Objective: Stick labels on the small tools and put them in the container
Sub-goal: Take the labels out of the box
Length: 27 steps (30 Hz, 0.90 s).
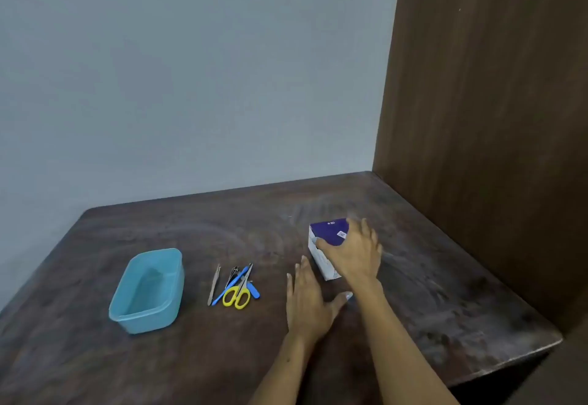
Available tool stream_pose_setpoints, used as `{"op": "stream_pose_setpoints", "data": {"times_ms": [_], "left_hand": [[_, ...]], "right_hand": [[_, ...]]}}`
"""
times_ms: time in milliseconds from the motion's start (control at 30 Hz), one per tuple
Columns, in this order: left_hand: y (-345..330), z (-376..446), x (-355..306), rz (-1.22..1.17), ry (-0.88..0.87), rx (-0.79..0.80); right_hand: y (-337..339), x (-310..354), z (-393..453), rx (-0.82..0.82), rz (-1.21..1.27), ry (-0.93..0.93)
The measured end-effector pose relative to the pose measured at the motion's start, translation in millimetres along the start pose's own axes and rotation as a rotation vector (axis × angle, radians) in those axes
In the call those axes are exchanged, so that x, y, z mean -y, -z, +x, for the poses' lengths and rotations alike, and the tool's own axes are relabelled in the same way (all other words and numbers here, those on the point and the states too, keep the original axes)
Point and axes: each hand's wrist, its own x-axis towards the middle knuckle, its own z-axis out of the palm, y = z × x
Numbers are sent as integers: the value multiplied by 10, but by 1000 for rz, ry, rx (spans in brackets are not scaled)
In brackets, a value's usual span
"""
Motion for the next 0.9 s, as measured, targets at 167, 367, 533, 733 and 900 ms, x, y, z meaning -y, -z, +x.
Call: {"op": "stream_pose_setpoints", "data": {"times_ms": [167, 367, 533, 733, 900], "left_hand": [[-33, 160, -45, -35, -2, -103], [-126, 246, 26, 27, -80, -136], [-100, 224, 1, -39, -90, -158], [-142, 258, 5, -4, -94, -202], [-162, 270, 21, 1, -87, -196]], "right_hand": [[-56, 75, 162, 98, -103, -47], [-67, 104, 145, 69, -115, -57], [-55, 124, 129, 33, -98, -68], [117, 138, 256, 102, 46, -137], [367, 89, 409, 215, 325, -185]]}}
